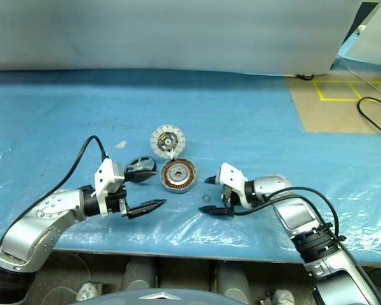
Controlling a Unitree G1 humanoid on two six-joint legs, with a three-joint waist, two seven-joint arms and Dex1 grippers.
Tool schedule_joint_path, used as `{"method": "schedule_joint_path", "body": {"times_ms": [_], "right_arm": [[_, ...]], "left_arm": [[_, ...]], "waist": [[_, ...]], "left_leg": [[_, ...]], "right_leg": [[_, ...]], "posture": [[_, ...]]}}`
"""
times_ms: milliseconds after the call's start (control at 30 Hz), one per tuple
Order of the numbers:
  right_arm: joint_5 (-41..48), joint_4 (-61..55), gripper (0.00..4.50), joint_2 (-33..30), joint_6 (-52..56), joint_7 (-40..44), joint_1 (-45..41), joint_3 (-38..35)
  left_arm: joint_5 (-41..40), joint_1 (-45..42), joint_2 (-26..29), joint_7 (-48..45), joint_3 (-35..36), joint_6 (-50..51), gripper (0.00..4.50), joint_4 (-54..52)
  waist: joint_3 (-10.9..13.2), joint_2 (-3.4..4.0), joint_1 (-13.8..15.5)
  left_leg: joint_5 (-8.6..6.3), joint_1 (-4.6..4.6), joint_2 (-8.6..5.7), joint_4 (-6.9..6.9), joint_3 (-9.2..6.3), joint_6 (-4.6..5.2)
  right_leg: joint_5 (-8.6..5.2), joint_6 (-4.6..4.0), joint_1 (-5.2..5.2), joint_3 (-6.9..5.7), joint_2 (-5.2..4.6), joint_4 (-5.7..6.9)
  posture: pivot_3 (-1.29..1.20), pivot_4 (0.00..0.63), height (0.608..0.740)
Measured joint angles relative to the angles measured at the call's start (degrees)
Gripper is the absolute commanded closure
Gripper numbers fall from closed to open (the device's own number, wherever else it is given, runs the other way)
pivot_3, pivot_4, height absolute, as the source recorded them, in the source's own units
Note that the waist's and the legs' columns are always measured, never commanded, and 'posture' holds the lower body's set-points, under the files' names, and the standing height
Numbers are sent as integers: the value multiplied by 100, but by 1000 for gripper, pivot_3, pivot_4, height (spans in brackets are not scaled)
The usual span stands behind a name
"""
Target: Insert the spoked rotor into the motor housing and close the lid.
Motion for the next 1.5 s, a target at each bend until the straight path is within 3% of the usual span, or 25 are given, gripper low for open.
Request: {"method": "schedule_joint_path", "body": {"times_ms": [400,800,1133,1500], "right_arm": [[-71,-118,3846,-105,81,-83,20,20],[43,-285,3930,-94,701,-86,-127,-13],[577,-362,3930,-376,1066,252,-796,-550],[606,203,3930,354,987,114,-1882,-432]], "left_arm": [[3,-80,-6,48,-6,0,10,4],[9,-151,-51,68,-55,0,10,68],[8,-241,-56,65,-53,-30,10,175],[212,-488,82,-14,122,-322,10,611]], "waist": [[0,0,0],[0,0,0],[0,1,3],[0,0,-11]], "left_leg": [[0,1,0,0,0,0],[0,1,-1,0,0,0],[0,0,0,0,0,0],[1,1,-1,14,0,-1]], "right_leg": [[0,0,1,0,0,0],[0,0,1,1,0,1],[0,0,0,0,1,2],[-2,-4,-4,0,1,27]], "posture": [[0,150,740],[0,150,740],[0,150,740],[0,150,740]]}}
